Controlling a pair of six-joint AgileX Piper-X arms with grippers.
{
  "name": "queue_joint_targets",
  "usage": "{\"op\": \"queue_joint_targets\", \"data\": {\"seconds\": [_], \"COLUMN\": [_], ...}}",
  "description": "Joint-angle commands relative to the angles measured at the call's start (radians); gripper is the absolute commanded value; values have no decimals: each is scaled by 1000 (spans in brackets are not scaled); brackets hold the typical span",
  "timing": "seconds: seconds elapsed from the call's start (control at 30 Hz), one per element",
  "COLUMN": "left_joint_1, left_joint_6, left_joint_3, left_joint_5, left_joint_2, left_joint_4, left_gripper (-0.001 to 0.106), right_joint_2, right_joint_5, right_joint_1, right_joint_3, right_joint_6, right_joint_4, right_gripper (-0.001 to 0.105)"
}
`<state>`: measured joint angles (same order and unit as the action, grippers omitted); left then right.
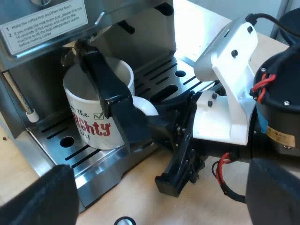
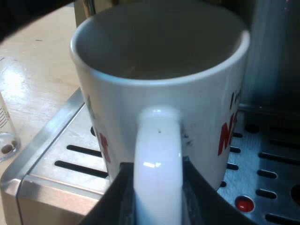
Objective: Remove mug from coffee machine
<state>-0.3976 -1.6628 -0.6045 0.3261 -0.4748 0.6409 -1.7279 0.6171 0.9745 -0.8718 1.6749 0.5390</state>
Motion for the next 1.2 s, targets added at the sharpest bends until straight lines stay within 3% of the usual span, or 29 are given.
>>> {"op": "queue_joint_targets", "data": {"seconds": [0.03, 0.87, 1.2], "left_joint_1": [-4, -4, -4], "left_joint_6": [7, 7, 7], "left_joint_3": [-6, -6, -6], "left_joint_5": [-4, -4, -4], "left_joint_2": [-3, -3, -3], "left_joint_4": [-17, -17, -17], "left_gripper": [77, 77, 77], "right_joint_2": [27, 299, 390], "right_joint_5": [7, 16, 161], "right_joint_1": [6, 90, 114], "right_joint_3": [13, 268, 321], "right_joint_6": [12, 41, 28], "right_joint_4": [3, 3, 3], "right_gripper": [0, 0, 0]}}
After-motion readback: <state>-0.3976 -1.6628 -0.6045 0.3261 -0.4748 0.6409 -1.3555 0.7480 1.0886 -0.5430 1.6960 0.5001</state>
